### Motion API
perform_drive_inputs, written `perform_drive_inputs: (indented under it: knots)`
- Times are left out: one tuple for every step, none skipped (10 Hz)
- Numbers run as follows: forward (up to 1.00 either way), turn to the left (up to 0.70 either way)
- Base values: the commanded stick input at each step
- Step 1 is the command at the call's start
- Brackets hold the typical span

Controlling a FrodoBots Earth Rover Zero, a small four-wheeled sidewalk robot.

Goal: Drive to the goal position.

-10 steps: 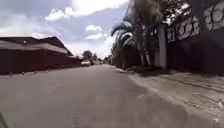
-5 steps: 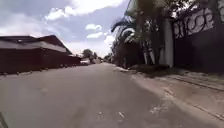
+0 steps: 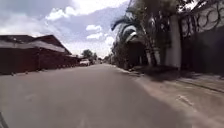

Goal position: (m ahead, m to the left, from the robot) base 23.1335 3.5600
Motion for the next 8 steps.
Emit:
perform_drive_inputs:
  knots:
    - [1.00,0.00]
    - [1.00,0.00]
    - [1.00,0.00]
    - [1.00,0.00]
    - [1.00,0.00]
    - [1.00,0.00]
    - [1.00,0.00]
    - [1.00,0.00]
